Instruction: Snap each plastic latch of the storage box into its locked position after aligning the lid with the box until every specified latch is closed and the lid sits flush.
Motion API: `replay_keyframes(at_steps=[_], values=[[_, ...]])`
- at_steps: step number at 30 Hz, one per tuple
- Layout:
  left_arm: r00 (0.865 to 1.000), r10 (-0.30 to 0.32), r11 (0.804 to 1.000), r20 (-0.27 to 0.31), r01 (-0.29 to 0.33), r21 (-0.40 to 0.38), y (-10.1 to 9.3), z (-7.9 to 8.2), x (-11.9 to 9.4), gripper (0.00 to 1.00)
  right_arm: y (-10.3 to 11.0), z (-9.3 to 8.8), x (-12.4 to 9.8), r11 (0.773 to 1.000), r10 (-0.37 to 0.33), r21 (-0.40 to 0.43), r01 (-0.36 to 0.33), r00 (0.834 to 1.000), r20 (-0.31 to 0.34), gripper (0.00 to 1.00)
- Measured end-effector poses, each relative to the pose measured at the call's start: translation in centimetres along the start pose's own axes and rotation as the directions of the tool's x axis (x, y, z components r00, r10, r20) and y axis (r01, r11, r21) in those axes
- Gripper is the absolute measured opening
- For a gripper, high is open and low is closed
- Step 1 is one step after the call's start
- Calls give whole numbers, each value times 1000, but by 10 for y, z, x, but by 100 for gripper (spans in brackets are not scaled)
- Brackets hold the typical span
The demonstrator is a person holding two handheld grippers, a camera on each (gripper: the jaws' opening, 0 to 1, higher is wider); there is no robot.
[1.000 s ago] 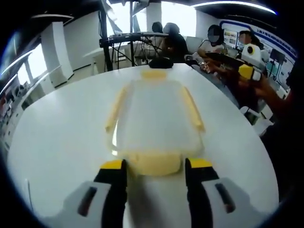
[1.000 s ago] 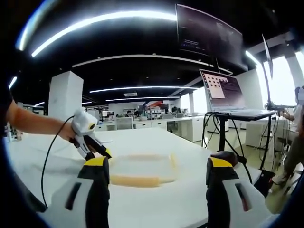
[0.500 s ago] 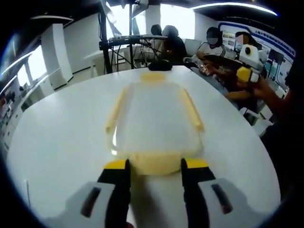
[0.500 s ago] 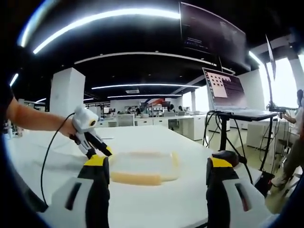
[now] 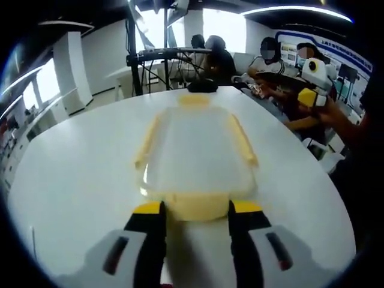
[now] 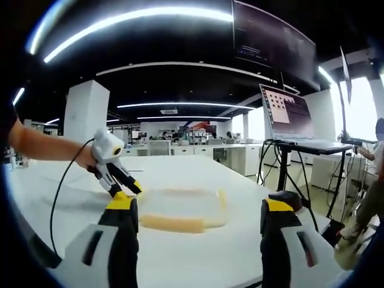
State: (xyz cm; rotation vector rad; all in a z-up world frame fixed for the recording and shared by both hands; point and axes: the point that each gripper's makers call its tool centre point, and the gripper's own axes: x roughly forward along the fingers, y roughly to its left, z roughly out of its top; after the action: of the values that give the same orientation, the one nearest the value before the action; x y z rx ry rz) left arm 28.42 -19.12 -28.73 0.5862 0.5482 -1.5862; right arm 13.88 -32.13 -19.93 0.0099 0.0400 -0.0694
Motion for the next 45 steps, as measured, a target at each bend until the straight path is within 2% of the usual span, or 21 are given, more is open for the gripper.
replay_keyframes(at_steps=[9, 13, 20, 22, 29, 32, 37, 42, 45], values=[[1000, 7, 1000, -8, -7, -2, 3, 1, -3, 39, -6, 0, 5, 997, 4, -80, -8, 999, -49, 84], [1000, 8, 1000, -17, -8, -3, 10, 1, -2, 39, -12, 0, 7, 994, 5, -106, -13, 997, -73, 84], [1000, 4, 1000, 9, -4, 4, 12, 1, -4, 39, -19, 2, 13, 981, 26, -188, -48, 993, -118, 85], [1000, 3, 1000, 14, -3, 4, 12, 1, -5, 39, -21, 3, 14, 973, 29, -225, -58, 991, -134, 85], [1000, 2, 1000, 19, -2, 6, 15, 2, -5, 39, -46, 16, 24, 921, -2, -383, -67, 984, -177, 86], [1000, 2, 1000, 20, -2, 6, 16, 2, -5, 39, -52, 17, 28, 909, -7, -411, -73, 982, -189, 86], [1000, 0, 1000, 20, 0, 7, 10, 1, -7, 39, -64, 17, 38, 859, -24, -503, -99, 972, -232, 87], [1000, 2, 1000, 23, -2, 7, 7, 1, -7, 39, -70, 18, 50, 849, -21, -518, -104, 973, -229, 87], [1000, 1, 1000, 12, -1, 8, 8, 1, -7, 39, -74, 15, 57, 831, -23, -543, -119, 969, -248, 87]])
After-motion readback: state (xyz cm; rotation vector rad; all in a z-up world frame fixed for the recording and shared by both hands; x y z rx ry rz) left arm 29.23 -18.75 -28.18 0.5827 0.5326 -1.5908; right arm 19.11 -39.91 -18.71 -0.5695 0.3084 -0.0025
